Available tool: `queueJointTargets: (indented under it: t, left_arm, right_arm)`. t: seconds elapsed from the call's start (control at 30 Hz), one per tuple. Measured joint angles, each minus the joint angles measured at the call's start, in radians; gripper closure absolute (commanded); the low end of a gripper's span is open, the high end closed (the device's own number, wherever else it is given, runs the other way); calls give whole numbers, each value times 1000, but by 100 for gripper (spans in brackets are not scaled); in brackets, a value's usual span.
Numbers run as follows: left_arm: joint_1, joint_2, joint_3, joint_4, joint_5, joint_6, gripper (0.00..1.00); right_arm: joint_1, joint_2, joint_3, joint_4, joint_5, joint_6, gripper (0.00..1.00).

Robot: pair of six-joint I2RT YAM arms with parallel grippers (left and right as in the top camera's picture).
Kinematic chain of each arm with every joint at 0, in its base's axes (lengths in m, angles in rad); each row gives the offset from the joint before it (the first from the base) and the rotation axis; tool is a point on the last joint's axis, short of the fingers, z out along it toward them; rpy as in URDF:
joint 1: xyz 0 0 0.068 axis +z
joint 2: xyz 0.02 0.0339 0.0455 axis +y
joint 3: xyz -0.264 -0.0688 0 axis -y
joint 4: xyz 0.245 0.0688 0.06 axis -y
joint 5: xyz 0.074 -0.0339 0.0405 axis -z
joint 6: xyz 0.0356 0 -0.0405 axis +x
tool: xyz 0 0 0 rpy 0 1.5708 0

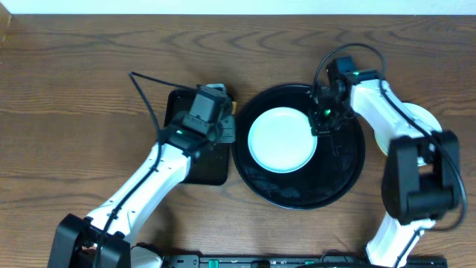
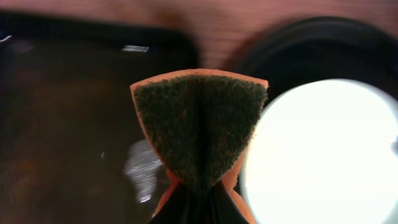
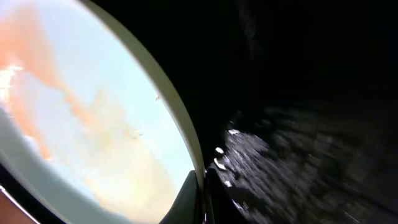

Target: Clean dirty plates on tray and stack at the side

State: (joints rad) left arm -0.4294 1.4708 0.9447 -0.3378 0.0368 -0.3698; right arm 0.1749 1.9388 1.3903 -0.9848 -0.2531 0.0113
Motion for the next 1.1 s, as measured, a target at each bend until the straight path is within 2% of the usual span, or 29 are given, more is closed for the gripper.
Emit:
queueJointTargets:
  t: [0.33,0.67,0.83,1.1]
  left_arm:
    - [173,3,0,-82,-14,0,92]
    - [205,3,0,-84,-14,0,92]
    - [205,3,0,-89,-14,0,92]
    - [205,3,0,-100,-14,0,92]
  right_arm:
    - [2,-272,0,9,164,0,99]
    - [94,-386,0,12,444,-28,99]
    - [139,-386,0,-89,424,-79,99]
    - [146,-375,0,-273,355,-73,99]
